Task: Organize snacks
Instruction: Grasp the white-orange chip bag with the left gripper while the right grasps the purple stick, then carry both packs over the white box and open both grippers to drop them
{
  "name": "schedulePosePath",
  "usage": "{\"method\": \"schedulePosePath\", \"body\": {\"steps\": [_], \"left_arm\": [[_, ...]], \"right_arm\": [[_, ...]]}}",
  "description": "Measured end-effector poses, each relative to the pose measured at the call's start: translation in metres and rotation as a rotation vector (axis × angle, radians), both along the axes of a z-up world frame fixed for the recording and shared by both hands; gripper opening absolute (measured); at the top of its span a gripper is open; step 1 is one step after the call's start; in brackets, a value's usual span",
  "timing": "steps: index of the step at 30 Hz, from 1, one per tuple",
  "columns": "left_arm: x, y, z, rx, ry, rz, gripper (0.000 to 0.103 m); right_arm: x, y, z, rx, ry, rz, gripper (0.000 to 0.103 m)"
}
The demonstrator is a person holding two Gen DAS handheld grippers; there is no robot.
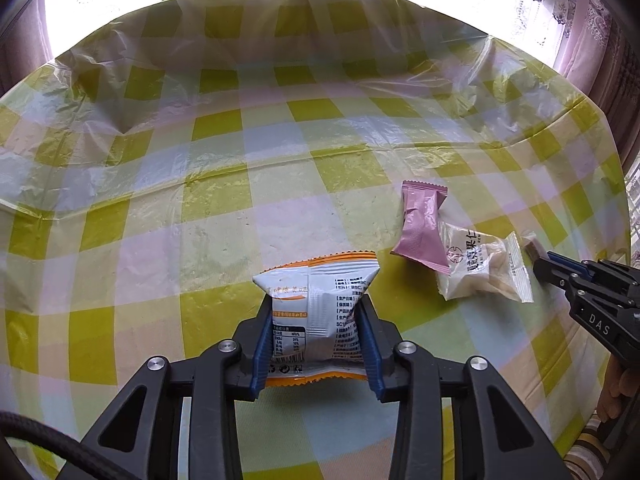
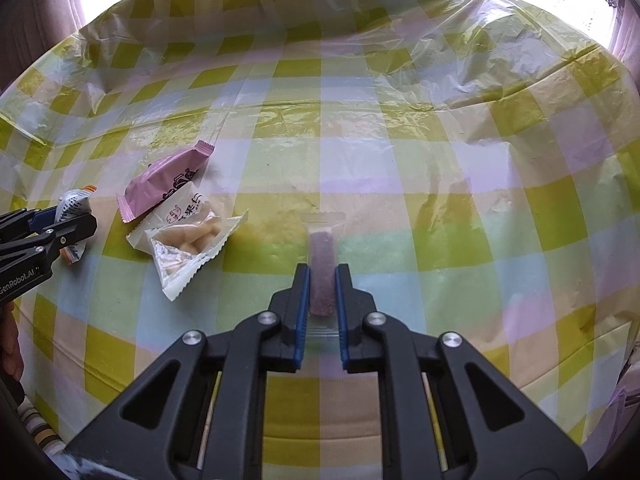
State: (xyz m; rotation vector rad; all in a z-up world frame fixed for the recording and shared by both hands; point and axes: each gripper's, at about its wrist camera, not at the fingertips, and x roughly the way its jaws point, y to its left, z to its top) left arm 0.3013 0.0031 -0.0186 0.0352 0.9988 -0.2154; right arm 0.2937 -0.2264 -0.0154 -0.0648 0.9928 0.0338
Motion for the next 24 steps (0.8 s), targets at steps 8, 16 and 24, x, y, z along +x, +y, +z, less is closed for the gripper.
{"method": "schedulePosePath", "body": {"steps": [8, 16, 24], "left_arm": [[-0.024, -0.006, 0.015, -0.022, -0.017, 0.008, 0.039], [-0.054, -0.038, 0.025, -0.028, -0.027, -0.064, 0.039], [-0.081, -0.081, 0.036, -0.04, -0.038, -0.166, 0.039]], "right_arm": [[-0.021, -0.009, 0.005, 0.009, 0.005, -0.019, 0.015], [-0.044, -0.025, 0.017, 0.015, -0.005, -0.052, 0.015], [-0.072, -0.045, 0.028, 0.019, -0.019, -0.085, 0.015]]}}
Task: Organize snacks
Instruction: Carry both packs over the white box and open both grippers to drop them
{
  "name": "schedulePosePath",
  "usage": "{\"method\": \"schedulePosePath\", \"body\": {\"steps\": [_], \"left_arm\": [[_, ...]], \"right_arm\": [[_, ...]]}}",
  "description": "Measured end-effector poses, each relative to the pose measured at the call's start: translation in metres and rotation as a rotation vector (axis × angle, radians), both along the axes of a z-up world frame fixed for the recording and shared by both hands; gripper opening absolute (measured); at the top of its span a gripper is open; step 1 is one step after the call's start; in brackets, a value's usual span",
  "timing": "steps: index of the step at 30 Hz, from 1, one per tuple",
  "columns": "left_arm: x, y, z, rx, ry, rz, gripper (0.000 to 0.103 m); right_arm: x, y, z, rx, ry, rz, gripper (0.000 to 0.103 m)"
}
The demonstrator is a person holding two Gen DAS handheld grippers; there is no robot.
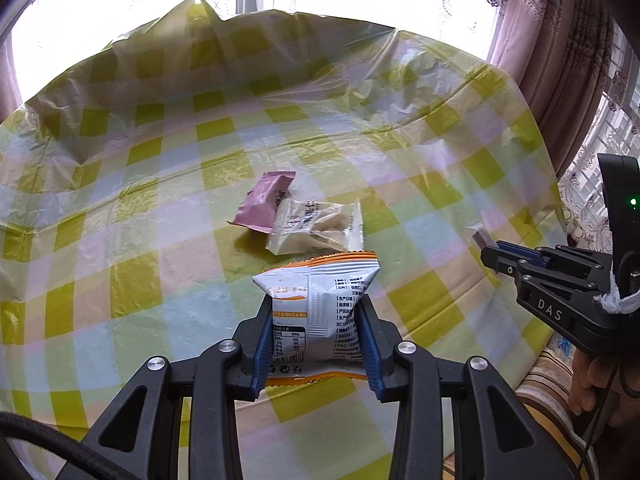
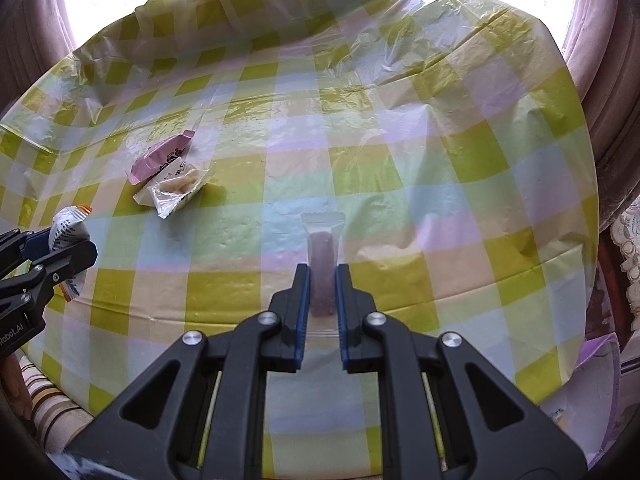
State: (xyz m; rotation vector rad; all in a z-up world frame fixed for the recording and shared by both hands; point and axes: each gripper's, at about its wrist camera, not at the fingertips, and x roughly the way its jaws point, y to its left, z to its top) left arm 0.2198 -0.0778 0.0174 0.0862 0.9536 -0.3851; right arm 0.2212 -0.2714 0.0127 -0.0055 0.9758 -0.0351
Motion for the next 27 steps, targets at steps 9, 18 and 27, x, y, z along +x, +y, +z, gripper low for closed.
{"method": "schedulePosePath", "body": {"steps": [9, 18, 27], "left_arm": [[-0.03, -0.053, 0.008, -0.003, 0.003, -0.14, 0.039], [-0.052, -0.11, 0.011, 0.019, 0.016, -0.288, 0.039], [-0.072, -0.179, 0.013, 0.041, 0.033, -0.461, 0.039]], "right_arm": [[-0.04, -0.032, 0.01, 0.011, -0.014, -0.049, 0.015], [-0.09, -0.089, 0.013, 0.024, -0.008, -0.14, 0.015], [-0.141, -0.172, 0.001, 0.014, 0.038, -0.303, 0.015]]}}
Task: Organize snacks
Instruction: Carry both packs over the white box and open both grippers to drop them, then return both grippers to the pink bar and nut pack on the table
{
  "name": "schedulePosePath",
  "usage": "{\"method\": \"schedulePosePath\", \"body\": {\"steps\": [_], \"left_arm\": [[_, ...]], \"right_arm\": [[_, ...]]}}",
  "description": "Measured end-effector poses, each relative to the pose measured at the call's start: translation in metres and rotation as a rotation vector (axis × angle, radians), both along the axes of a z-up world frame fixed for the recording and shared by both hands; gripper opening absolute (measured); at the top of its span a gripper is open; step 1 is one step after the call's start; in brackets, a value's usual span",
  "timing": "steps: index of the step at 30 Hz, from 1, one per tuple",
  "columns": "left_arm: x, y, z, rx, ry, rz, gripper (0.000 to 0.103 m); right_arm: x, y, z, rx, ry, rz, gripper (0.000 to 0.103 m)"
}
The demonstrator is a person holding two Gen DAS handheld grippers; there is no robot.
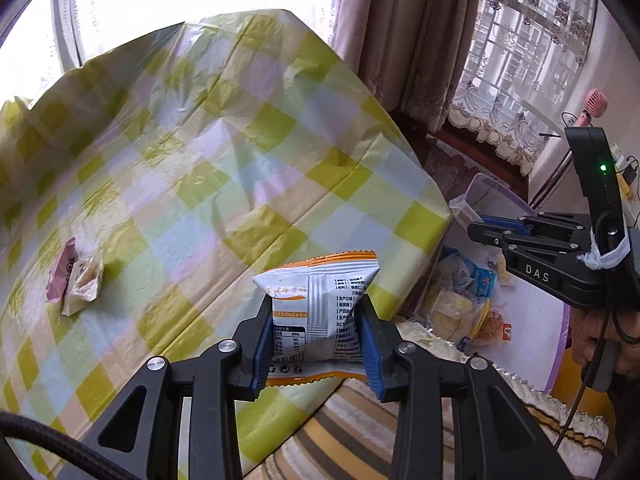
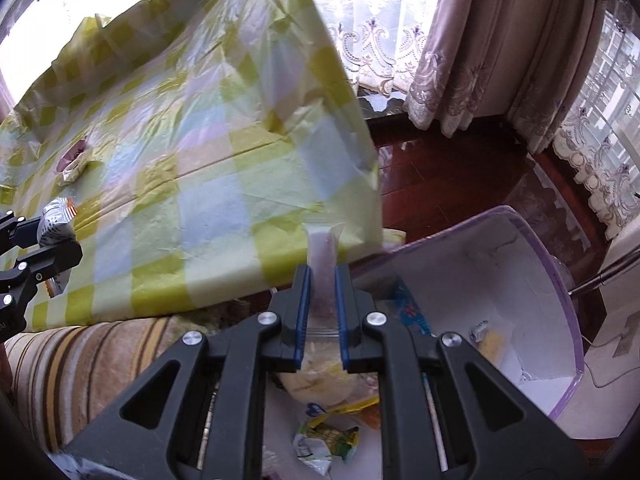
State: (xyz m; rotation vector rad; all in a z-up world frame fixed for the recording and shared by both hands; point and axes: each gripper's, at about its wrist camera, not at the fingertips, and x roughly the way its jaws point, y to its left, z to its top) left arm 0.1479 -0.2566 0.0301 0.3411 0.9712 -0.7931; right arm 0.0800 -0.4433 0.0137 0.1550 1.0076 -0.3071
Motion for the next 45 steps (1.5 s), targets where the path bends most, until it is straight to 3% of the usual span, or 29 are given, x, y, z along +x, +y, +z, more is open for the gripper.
{"method": "schedulePosePath", "body": {"steps": [10, 20, 22, 24, 25, 26, 27, 36, 45], "left_arm": [[-0.028, -0.089, -0.009, 0.018, 0.038, -0.209, 0.039], [-0.044, -0.16, -0.015, -0.025, 0.079, -0.313, 0.04], [-0.046, -0.167, -0.016, -0.028, 0.088, -0.318, 0.047], [-0.046, -0.168, -0.017, -0.028, 0.092, -0.31, 0.06], [-0.045, -0.166, -0.016, -0.029, 0.089, -0.302, 0.062], [-0.044, -0.164, -0.015, -0.031, 0.085, -0.292, 0.063], [-0.042, -0.162, -0.013, -0.034, 0.084, -0.281, 0.064], [-0.022, -0.136, -0.002, -0.083, 0.076, -0.189, 0.067], [0.015, -0.082, 0.014, -0.133, 0.005, -0.064, 0.067]], "right_arm": [[-0.032, -0.072, -0.001, -0.005, -0.001, -0.15, 0.015], [-0.043, -0.107, 0.005, 0.007, -0.028, -0.238, 0.017], [-0.042, -0.11, 0.007, 0.004, -0.036, -0.252, 0.02], [-0.043, -0.11, 0.009, 0.002, -0.04, -0.257, 0.035], [-0.042, -0.11, 0.009, -0.002, -0.041, -0.257, 0.043], [-0.042, -0.109, 0.01, -0.006, -0.046, -0.257, 0.058], [-0.041, -0.111, 0.01, -0.011, -0.055, -0.256, 0.062], [-0.036, -0.095, 0.014, 0.01, -0.061, -0.229, 0.062], [-0.009, -0.051, 0.025, -0.008, -0.079, -0.142, 0.062]]}}
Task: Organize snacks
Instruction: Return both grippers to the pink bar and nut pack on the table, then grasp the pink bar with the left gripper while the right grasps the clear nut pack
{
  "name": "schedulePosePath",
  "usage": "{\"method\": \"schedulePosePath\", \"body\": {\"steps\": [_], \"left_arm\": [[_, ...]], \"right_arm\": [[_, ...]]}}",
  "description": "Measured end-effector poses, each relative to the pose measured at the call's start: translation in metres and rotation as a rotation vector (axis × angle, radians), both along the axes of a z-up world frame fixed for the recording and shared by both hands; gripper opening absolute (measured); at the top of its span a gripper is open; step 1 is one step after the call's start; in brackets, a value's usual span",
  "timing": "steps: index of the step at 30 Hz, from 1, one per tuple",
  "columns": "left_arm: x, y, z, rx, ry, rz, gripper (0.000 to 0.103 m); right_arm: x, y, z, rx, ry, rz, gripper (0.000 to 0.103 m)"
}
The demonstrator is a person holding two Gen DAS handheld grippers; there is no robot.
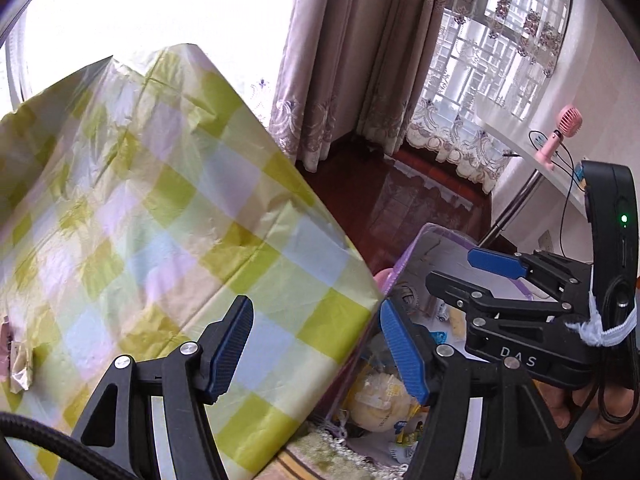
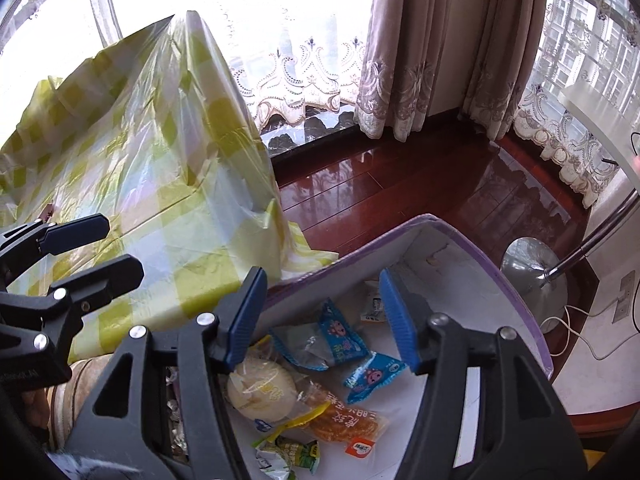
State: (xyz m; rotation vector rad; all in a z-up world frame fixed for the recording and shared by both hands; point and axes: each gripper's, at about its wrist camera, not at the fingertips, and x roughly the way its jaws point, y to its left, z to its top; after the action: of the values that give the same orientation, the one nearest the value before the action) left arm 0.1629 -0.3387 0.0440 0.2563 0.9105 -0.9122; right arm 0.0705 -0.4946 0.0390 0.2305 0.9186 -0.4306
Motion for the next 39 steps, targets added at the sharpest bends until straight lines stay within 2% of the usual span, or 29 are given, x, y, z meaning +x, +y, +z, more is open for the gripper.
{"method": "schedulePosePath", "body": {"steps": [9, 13, 18, 23, 26, 31, 35, 39], "left_arm": [[0.048, 0.062, 0.008, -0.006, -0.061, 0.177, 0.067], [0.08, 0.102, 0.008, 0.006, -0.071, 0.293, 0.067], [0.119, 0.166, 0.003, 0.066, -0.129, 0.437, 0.067], [0.156, 0.23, -0.009, 0.067, -0.08, 0.561, 0.064], [0.171, 0.259, -0.022, 0.072, -0.043, 0.611, 0.056], [0.189, 0.281, -0.051, 0.116, 0.03, 0.637, 0.053], [0.196, 0.281, -0.066, 0.133, 0.071, 0.605, 0.052], [0.199, 0.28, -0.074, 0.132, 0.073, 0.582, 0.034]], "right_arm": [[0.036, 0.051, 0.011, 0.0, -0.013, 0.113, 0.062], [0.05, 0.073, 0.016, 0.0, -0.026, 0.162, 0.062], [0.069, 0.096, 0.019, 0.016, -0.043, 0.213, 0.062], [0.092, 0.121, 0.022, 0.044, -0.062, 0.267, 0.062], [0.103, 0.136, 0.023, 0.048, -0.057, 0.297, 0.062], [0.118, 0.157, 0.023, 0.047, -0.048, 0.325, 0.062], [0.133, 0.174, 0.02, 0.065, -0.042, 0.338, 0.062], [0.15, 0.199, 0.014, 0.076, -0.027, 0.376, 0.062]]}}
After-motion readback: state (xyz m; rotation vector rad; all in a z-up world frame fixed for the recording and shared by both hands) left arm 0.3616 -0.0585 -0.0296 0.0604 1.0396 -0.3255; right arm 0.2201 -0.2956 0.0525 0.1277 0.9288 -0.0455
